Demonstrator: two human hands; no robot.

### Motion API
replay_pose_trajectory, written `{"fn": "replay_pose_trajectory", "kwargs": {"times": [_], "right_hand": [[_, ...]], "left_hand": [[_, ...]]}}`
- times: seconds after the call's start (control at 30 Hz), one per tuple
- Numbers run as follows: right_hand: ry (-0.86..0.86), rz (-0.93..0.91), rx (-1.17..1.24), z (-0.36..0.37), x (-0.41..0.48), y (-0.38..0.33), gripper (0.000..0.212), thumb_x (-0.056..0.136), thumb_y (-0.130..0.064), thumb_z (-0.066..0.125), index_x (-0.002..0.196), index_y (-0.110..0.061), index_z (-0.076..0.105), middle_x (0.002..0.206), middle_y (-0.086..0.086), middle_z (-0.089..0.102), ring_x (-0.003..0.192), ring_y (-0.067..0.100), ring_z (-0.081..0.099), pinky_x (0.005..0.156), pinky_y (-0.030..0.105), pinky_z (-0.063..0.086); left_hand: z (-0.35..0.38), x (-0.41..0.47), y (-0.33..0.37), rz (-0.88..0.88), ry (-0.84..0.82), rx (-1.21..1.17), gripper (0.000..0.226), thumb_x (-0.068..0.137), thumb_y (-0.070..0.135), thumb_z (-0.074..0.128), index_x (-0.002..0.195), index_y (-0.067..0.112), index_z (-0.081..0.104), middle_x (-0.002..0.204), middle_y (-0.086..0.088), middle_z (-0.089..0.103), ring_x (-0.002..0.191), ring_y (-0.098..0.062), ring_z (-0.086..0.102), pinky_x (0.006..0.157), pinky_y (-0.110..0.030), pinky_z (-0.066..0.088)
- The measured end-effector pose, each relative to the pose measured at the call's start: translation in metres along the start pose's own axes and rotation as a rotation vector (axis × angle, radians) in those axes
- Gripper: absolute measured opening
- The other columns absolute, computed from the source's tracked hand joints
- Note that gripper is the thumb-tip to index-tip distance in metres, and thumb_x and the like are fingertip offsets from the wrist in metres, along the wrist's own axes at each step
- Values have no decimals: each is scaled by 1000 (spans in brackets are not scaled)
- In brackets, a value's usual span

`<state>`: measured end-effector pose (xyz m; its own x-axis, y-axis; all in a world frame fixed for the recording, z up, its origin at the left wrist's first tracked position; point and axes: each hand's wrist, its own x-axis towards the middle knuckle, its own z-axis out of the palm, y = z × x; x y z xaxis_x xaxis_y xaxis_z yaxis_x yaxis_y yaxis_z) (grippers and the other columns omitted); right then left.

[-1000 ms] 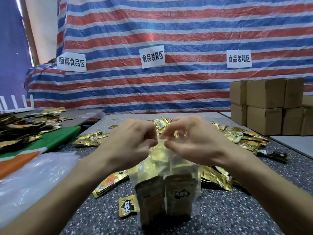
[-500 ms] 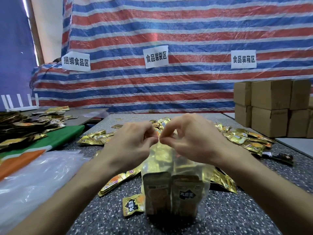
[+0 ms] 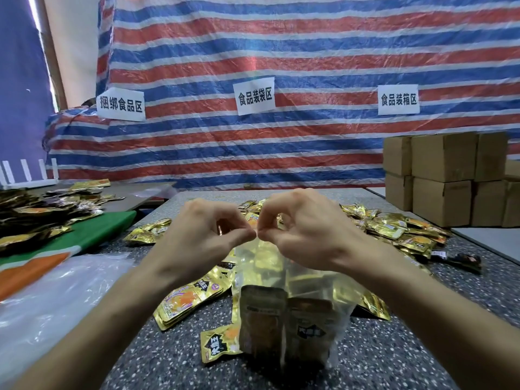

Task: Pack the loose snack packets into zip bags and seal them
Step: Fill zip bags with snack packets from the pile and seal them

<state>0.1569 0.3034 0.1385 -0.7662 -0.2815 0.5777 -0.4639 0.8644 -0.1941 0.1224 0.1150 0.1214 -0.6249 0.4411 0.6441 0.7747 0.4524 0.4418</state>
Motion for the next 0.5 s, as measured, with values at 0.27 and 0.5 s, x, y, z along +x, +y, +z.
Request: {"fn": "replay_pose_trajectory", "kwargs": {"times": [0.27, 0.5], "right_hand": [[-122, 127, 143, -12, -17, 15, 40, 70, -61, 74, 93, -29, 75, 83, -21, 69, 76, -5, 61, 72, 30, 53], [-186, 481, 617, 30, -99, 61, 55, 66, -21, 92, 114, -32, 67, 104, -12, 75, 92, 7, 73, 82, 31, 59]], "left_hand": [[3, -6, -9, -3, 126, -103, 18, 84, 23, 73, 66, 21, 70, 63, -5, 67, 61, -27, 58, 56, -42, 45], [21, 0, -21, -120, 141, -292, 16, 88, 15, 69, 73, 12, 70, 71, -2, 70, 65, -11, 65, 62, -25, 53]]}}
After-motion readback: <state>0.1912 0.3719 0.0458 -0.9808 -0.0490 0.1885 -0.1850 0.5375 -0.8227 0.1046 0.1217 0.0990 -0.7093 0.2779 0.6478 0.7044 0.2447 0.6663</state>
